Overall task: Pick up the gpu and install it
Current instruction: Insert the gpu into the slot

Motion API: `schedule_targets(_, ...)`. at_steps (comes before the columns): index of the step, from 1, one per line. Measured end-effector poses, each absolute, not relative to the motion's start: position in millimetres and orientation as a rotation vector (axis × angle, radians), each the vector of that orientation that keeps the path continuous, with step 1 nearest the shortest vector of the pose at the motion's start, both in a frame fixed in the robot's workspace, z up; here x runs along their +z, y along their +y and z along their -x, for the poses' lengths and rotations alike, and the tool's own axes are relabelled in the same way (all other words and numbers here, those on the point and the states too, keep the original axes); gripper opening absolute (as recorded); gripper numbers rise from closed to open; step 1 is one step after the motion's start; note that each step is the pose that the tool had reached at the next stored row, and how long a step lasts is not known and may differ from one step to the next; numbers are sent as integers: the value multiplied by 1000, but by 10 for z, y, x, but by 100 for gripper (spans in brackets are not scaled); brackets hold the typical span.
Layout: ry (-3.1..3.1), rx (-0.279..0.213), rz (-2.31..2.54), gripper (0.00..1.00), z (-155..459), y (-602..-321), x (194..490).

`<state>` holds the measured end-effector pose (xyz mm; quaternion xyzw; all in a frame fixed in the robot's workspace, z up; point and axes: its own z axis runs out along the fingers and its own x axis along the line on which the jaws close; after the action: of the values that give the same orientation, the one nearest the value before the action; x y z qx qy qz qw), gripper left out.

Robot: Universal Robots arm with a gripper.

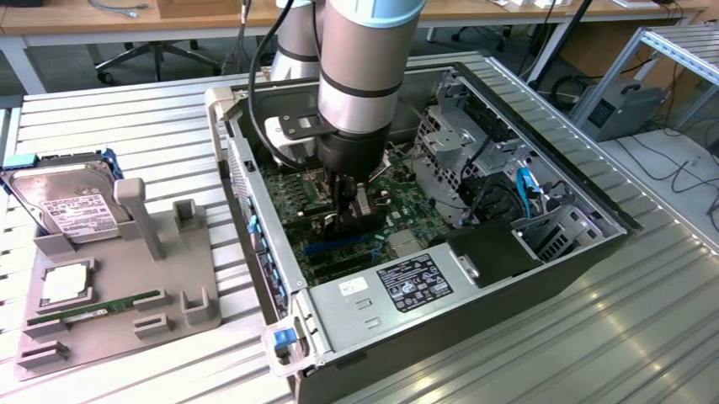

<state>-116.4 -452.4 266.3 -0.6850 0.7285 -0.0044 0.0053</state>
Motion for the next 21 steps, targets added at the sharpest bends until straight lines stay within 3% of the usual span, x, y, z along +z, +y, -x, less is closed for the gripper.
schedule_targets(21, 2259, -14, 2168, 27, 1163, -4521, 2630)
